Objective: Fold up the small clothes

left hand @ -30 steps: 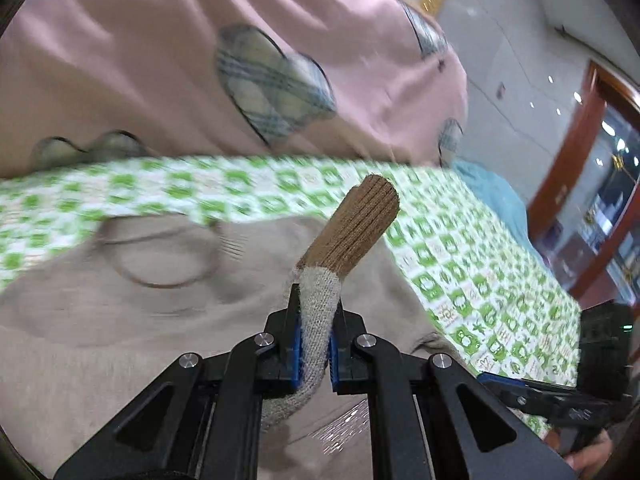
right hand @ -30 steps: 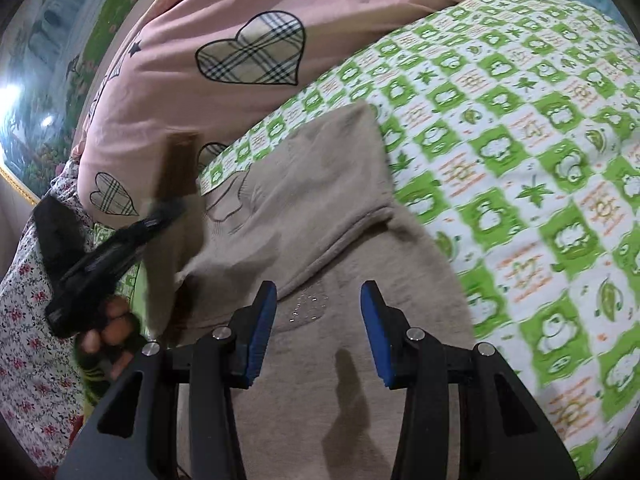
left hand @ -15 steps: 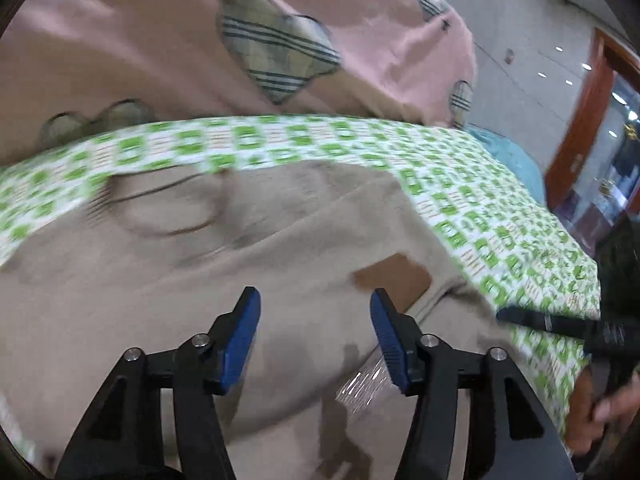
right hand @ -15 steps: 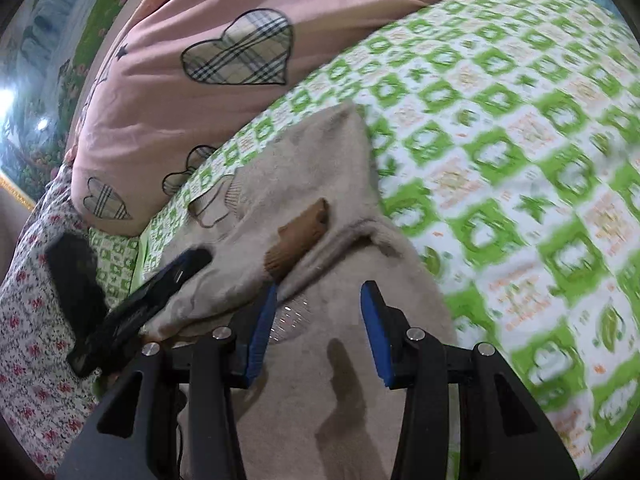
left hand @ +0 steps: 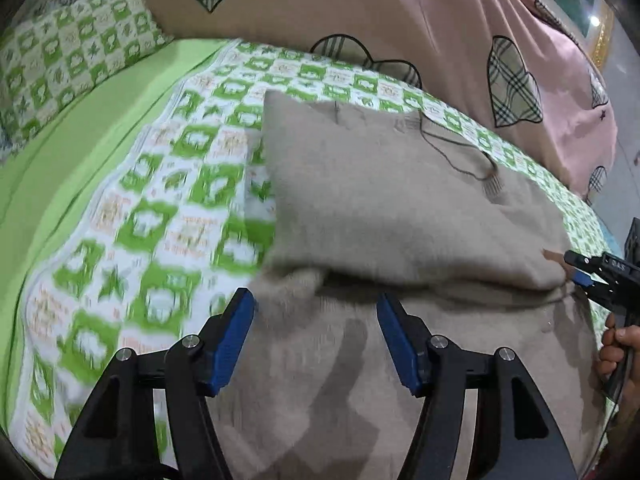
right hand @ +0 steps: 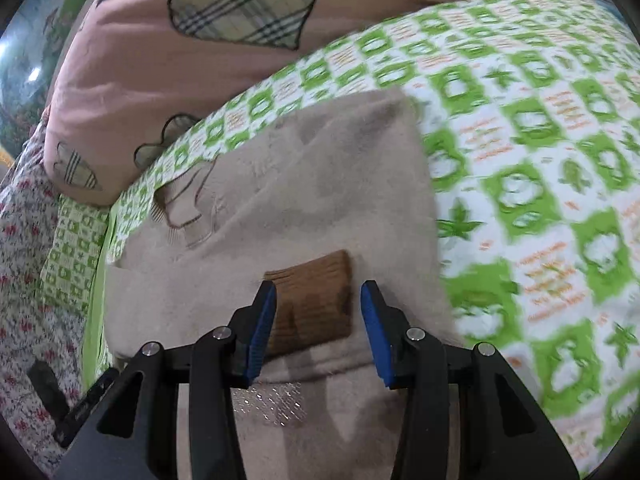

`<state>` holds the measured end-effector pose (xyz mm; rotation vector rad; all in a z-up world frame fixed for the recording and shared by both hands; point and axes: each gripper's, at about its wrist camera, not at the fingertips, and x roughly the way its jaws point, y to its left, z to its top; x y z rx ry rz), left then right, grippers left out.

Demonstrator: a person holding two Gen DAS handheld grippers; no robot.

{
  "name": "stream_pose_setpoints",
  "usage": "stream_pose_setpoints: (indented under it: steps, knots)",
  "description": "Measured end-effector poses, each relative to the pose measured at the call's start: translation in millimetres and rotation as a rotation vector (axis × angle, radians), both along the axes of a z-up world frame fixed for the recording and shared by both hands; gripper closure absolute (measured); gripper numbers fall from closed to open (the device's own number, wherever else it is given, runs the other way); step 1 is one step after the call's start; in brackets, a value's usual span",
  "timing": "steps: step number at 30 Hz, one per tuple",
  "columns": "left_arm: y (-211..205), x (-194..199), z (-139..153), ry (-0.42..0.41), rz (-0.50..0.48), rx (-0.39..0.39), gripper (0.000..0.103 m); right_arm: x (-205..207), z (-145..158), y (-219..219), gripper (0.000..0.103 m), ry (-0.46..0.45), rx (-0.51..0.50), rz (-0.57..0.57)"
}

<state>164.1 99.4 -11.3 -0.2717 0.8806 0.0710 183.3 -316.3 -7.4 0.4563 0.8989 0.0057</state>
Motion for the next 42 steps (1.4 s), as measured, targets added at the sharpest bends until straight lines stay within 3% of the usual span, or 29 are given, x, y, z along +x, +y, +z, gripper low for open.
stream_pose_setpoints:
  steps: [1,2,5,7,10,14,18,19,22,24,26,28,30,34,38,40,41,42]
  knots:
    - [-1.2,8.9,0.7,-0.001,-0.002,0.005,0.038,1.2,1.5,5.3,0.068,-0.011,-0.017,0.017]
    - [-1.0,19.2,-0.7,0.006,0.000,0.006,0.038,0.7,5.2,9.6,0.096,-0.024,-0.036,0.026]
    - [-1.1,40.3,-6.3,0.018,0.015,0.034,0.038,-8.0,33.2,10.8,0.097,-0.119,-0.002,0.046]
    - [3.2,42.6,-5.3,0.017,0.027,0.050,0.038,-20.8,63.5,1.7,0.097,-0.224,0.031,0.026]
    - [0.8,32.6,-0.4,-0.006,0.005,0.070,0.038,-30.6,92.1,-18.6,0.098,-0.310,0.100,-0.022]
    - [-3.7,16.6,-7.5,0.016,-0.045,0.077,0.038,-21.1,89.8,-30.6,0.098,-0.257,0.100,-0.048]
    - [-1.7,24.2,-17.1,0.070,-0.073,0.041,0.041,-19.4,80.1,-25.7,0.098,-0.230,0.113,-0.050]
    - [-4.0,28.0,-18.5,0.081,-0.077,0.062,0.043,-19.7,79.9,-25.0,0.098,-0.232,0.118,-0.048]
    - [-4.0,40.3,-14.9,0.069,-0.007,0.131,0.056,-23.2,87.0,-21.0,0.098,-0.246,0.110,-0.038]
    - [15.0,41.1,-7.4,0.031,0.130,0.093,0.057,-23.6,90.7,-18.8,0.098,-0.254,0.105,-0.034]
    - [38.1,32.0,-3.1,-0.020,0.236,-0.020,0.057,-23.5,89.4,-17.0,0.098,-0.251,0.098,-0.028]
    - [46.1,25.9,-9.4,-0.036,0.261,-0.074,0.057,-17.8,79.0,-11.8,0.098,-0.218,0.081,-0.020]
    - [47.3,25.9,-21.8,0.016,0.265,-0.058,0.057,-5.7,57.3,-5.5,0.098,-0.140,0.041,-0.012]
    - [58.0,22.5,-23.9,0.017,0.243,-0.133,0.056,5.8,16.4,-8.9,0.097,-0.014,0.041,-0.039]
    - [53.5,15.4,-19.7,0.051,0.138,-0.100,0.057,-6.2,9.4,-19.7,0.094,-0.016,0.072,-0.058]
    - [57.0,4.5,-9.7,0.027,0.056,-0.147,0.058,-11.3,11.7,-18.8,0.092,-0.021,0.053,-0.038]
    - [58.5,0.8,-4.8,0.012,0.033,-0.165,0.058,-13.4,12.7,-18.2,0.085,-0.023,0.052,-0.025]
    - [61.4,-3.6,2.5,-0.014,0.011,-0.182,0.058,-15.8,13.9,-18.3,0.070,-0.030,0.055,-0.014]
